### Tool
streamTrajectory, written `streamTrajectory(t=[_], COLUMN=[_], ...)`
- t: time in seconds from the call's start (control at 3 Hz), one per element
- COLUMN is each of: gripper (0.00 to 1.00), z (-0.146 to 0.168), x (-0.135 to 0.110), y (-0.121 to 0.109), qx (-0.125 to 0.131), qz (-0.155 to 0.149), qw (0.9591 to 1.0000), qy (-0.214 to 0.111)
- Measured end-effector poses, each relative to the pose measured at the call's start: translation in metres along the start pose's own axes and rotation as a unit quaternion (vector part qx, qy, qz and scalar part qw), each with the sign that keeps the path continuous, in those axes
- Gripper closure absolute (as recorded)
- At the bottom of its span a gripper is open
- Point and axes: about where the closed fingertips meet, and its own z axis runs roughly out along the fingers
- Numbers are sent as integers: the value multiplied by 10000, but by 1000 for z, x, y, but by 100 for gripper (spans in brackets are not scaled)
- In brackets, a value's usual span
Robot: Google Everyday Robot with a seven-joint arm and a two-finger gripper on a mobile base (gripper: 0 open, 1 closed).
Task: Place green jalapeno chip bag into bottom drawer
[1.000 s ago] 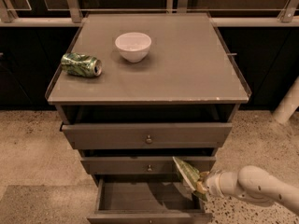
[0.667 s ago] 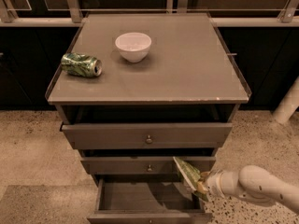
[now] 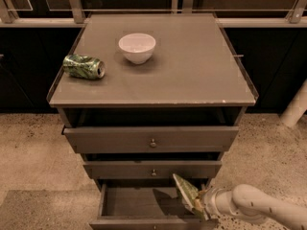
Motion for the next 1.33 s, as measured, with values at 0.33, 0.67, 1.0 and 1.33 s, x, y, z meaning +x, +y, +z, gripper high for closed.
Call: streamTrajectory(t=[0.33, 0.67, 1.0, 1.33], gripper=[100, 100, 100, 82], z=[44, 81, 116, 125], x=[32, 49, 61, 63], y=[6, 14, 23, 23], qx=[-184, -374, -551, -609], qz=[125, 48, -211, -212], qw=[9996, 9987, 9965, 9955], qy=[146, 334, 599, 699])
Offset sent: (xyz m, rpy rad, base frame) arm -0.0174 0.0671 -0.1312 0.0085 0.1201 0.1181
